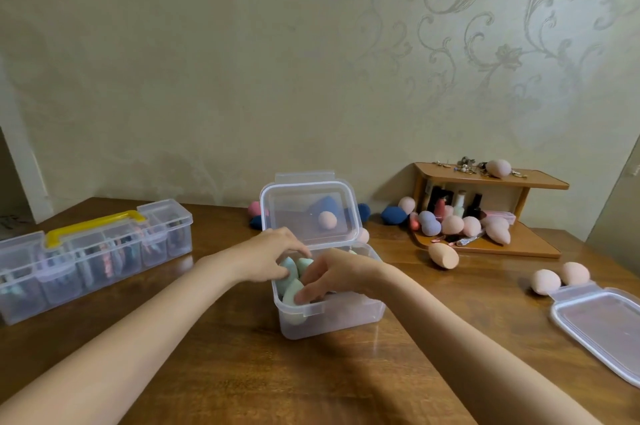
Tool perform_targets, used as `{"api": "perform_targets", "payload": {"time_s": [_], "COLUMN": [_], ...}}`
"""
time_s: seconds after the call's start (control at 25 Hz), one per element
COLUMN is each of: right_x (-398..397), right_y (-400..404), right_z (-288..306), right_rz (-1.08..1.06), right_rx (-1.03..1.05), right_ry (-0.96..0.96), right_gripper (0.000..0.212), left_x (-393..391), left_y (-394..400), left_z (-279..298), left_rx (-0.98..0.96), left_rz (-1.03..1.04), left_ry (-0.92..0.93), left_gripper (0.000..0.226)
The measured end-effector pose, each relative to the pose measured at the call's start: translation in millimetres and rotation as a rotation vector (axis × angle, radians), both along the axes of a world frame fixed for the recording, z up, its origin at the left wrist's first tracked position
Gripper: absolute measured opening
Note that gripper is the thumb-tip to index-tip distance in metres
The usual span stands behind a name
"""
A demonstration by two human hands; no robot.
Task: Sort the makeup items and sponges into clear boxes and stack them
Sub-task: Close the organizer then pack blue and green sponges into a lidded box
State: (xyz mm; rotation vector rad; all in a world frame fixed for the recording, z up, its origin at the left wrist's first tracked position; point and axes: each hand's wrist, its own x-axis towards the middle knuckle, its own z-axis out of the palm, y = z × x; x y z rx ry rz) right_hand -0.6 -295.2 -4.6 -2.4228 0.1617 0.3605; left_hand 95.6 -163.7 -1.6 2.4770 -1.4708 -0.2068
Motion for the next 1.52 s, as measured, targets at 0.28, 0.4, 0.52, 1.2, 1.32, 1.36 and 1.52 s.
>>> {"api": "perform_targets", "payload": {"time_s": [0.28,0.4,0.52,1.2,1.32,1.36,1.52], "right_x": [20.6,28.7,32.1,95.8,131.8,141.6,166.9], "right_y": [23.2,29.0,30.5,-43.0,-34.1,-31.1,-21.0], "right_z": [-2.3,-6.3,-4.1,10.1,-2.9,-6.1,-17.6], "right_rz": [-0.067,-0.067,0.027,-0.274,-0.067,-0.040,-0.010], "right_rx": [0.013,-0.046,-0.137,-0.036,-0.079,-0.020,0.058], "right_ry": [-0.101,-0.148,-0.139,-0.377,-0.246,-0.201,-0.058], "right_gripper": [0.028,0.015,0.023,0.032,0.047,0.046,0.033], "left_x": [6.2,8.4,12.9,55.3,58.3,59.0,63.0], "left_y": [18.9,28.7,29.5,64.6,66.8,68.0,74.4], "left_z": [8.3,18.8,11.5,6.8,5.4,4.7,2.6], "left_rx": [-0.071,0.048,0.201,0.254,0.271,0.267,0.242], "left_rz": [0.035,-0.031,0.014,0.260,0.267,0.269,0.282], "left_ry": [0.189,0.326,0.123,-0.024,-0.028,-0.028,-0.020], "left_gripper": [0.041,0.055,0.069,0.054,0.052,0.051,0.049]}}
